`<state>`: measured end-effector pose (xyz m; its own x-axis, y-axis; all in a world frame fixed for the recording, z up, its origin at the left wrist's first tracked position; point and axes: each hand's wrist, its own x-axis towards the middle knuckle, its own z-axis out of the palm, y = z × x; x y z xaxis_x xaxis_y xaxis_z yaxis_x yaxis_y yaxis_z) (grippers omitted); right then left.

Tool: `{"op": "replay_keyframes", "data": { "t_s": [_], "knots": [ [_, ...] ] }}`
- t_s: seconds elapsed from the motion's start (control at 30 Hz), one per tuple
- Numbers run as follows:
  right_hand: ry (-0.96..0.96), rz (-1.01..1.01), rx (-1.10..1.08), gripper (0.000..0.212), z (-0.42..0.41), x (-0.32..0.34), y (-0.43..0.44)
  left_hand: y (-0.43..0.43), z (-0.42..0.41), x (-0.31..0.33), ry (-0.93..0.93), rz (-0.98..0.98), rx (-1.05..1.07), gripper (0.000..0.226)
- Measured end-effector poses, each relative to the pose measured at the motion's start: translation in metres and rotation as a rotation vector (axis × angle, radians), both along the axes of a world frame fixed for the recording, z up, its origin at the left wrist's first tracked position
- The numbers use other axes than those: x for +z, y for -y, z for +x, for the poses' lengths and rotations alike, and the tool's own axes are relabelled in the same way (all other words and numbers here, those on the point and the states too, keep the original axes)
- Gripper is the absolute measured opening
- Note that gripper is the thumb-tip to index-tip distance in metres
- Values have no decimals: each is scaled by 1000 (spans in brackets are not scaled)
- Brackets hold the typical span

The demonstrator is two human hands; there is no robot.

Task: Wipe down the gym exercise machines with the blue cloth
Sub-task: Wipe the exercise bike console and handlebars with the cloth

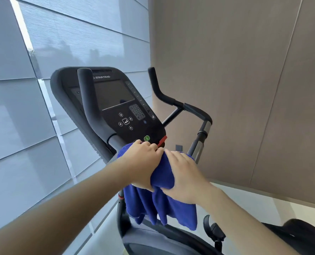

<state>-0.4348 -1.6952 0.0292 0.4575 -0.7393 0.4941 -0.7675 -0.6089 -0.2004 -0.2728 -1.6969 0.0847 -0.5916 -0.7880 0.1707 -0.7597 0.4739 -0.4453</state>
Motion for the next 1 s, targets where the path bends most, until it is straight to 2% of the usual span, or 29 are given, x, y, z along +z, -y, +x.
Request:
{"op": "replay_keyframes", "data": {
  "t_s": [0.1,0.23,0.3,0.43,0.5,0.67,0.77,0.9,1.0],
  "knots": [
    [64,-146,-15,79,-3,-19,-4,-12,-2,-8,-115,-58,25,74],
    [45,-275,62,81,-13,-26,-3,-33,-10,-29,-342,-277,24,73],
    [58,-209,198,78,-23,-22,1,-37,-14,-31,-325,-277,53,78],
    [46,-105,433,66,-50,-10,17,-39,-32,-23,-99,-58,250,118],
    [2,-60,481,66,-58,-5,27,-38,-51,-25,-86,-62,319,121],
    [-89,17,530,77,-67,-5,48,-32,-85,-25,-95,-16,497,109],
    [-182,-7,549,86,-80,-5,60,-32,-97,-23,-82,28,555,102],
    [-143,-90,511,64,-84,-11,70,-27,-101,-23,-159,-4,525,67],
    [-70,-102,432,56,-77,-21,61,-26,-97,-31,-228,-86,488,57]
  ]
}}
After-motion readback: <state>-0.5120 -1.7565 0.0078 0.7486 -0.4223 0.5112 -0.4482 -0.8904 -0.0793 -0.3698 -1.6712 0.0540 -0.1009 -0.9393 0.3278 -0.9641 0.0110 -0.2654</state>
